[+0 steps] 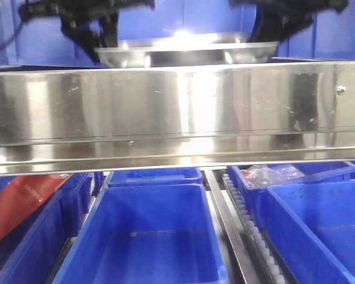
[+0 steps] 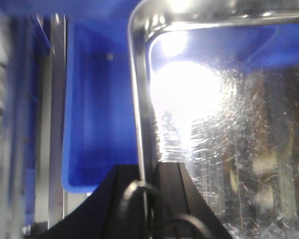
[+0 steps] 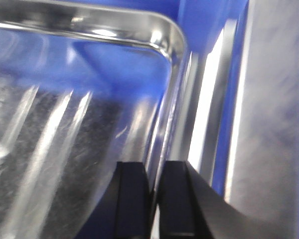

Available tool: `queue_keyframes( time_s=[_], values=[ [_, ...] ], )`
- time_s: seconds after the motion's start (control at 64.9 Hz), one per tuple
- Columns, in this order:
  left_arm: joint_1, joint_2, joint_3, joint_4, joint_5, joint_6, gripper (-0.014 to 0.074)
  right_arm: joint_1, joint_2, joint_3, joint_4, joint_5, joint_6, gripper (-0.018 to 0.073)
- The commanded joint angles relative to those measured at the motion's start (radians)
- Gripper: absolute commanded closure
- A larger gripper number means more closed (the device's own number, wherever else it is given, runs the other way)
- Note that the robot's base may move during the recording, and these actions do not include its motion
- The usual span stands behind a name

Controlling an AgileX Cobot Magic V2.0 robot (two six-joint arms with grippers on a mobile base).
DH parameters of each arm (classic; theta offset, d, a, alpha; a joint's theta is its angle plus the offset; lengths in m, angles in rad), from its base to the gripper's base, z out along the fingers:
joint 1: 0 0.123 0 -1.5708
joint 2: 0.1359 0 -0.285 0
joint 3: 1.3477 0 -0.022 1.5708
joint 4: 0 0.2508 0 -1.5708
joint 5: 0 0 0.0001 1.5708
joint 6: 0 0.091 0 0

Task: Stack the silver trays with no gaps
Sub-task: 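Lift the silver tray up off the shelf with both grippers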

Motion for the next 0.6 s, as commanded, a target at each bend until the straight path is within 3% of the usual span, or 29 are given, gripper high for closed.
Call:
queue_keyframes(
  time_s=[0.0, 0.323, 0.585],
  values=[
    [-0.005, -0.020, -0.025, 0.033, 0.031, 0.016, 0.0616, 0.006, -0.046, -0.010, 0.012, -0.014, -0.025, 0.0627],
    [-0.036, -0.081, -0.028, 0.045, 0.058, 0.032, 0.0616, 0.006, -0.105, -0.010, 0.012, 0.073, -0.025, 0.0627],
    [-0.078, -0.140, -0.028, 0.102, 0.108, 0.032, 0.0616, 0.006, -0.150, -0.010, 0.012, 0.172, -0.025, 0.0627]
  ],
)
